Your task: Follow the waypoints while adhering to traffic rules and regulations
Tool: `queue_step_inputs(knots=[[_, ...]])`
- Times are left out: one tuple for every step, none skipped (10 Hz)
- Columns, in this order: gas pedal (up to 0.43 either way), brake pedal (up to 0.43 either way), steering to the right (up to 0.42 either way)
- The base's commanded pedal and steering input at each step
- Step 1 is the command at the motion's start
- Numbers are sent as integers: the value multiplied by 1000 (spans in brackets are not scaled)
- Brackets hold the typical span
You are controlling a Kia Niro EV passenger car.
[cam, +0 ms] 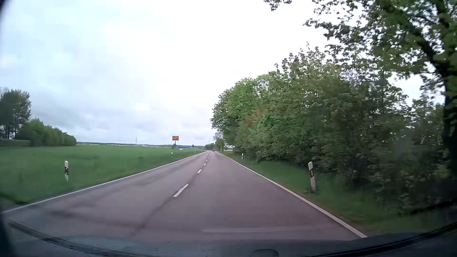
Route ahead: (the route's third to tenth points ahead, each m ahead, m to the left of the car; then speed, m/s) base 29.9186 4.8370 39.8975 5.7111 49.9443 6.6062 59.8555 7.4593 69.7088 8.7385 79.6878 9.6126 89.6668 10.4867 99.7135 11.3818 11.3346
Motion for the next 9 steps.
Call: queue_step_inputs(knots=[[441,0,-42],[441,0,-40],[441,0,-34],[441,0,-28],[441,0,-22],[429,0,-18],[409,0,-17],[409,0,-16],[409,0,-15]])
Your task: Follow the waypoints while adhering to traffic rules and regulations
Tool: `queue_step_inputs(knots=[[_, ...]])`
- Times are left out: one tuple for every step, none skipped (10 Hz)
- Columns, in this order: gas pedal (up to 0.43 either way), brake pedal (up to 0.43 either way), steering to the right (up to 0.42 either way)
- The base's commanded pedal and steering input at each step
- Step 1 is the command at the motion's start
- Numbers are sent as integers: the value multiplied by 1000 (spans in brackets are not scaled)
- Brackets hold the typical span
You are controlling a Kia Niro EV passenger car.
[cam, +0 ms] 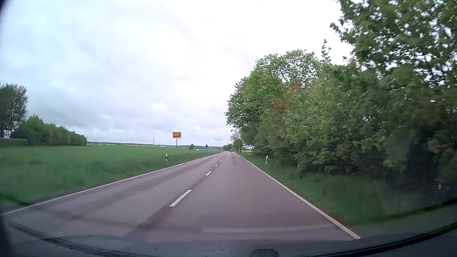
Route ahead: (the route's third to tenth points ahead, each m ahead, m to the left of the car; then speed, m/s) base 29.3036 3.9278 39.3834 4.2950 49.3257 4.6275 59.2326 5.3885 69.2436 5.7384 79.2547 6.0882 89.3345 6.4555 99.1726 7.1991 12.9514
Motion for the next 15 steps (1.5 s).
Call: queue_step_inputs(knots=[[398,0,-13],[398,0,-11],[398,0,-8],[398,0,-6],[398,0,-4],[409,0,-5],[421,0,-4],[441,0,-5],[449,0,-5],[461,0,-5],[469,0,-5],[469,0,-5],[469,0,-5],[469,0,-5],[469,0,-5]])
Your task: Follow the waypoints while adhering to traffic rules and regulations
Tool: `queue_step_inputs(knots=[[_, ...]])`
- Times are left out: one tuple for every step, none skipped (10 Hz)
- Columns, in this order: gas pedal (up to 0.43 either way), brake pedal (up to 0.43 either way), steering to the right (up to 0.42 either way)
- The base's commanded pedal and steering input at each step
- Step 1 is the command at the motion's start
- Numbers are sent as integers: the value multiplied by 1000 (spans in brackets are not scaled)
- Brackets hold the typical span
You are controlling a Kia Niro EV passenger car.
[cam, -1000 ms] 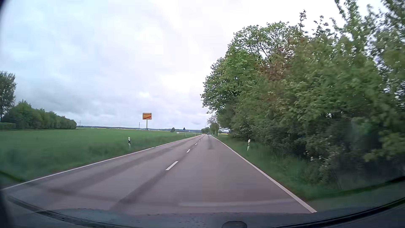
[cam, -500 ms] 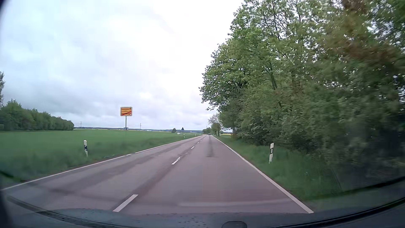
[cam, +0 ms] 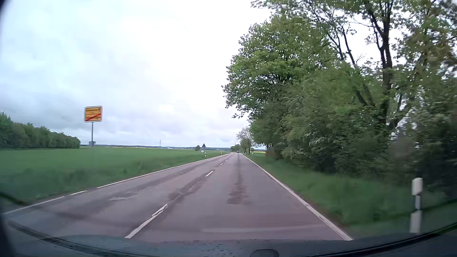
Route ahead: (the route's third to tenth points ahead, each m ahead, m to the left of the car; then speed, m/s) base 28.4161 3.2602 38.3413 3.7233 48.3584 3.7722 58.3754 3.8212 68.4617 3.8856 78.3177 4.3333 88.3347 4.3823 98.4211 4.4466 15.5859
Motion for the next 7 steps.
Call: queue_step_inputs(knots=[[469,0,-5],[469,0,-5],[469,0,-4],[469,0,-4],[469,0,-4],[469,0,-3],[469,0,-3]])
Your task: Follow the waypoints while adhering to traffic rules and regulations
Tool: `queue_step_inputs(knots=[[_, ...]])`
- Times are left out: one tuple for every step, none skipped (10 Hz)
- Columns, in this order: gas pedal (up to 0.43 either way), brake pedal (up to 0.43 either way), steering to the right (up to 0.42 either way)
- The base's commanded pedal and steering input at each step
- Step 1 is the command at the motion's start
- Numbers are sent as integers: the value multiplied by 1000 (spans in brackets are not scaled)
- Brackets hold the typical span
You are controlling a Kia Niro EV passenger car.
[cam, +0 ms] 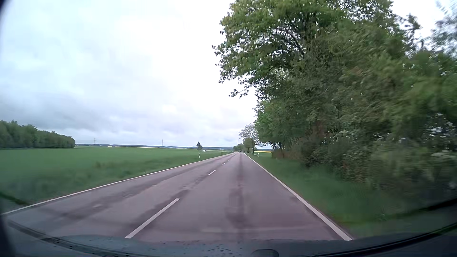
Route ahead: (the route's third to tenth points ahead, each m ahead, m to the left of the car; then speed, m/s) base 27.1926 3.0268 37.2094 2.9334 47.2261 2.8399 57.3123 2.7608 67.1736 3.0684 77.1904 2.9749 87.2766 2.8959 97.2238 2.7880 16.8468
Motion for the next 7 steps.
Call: queue_step_inputs(knots=[[469,0,-3],[449,0,-3],[441,0,-3],[441,0,-3],[441,0,-3],[441,0,-3],[441,0,-2]])
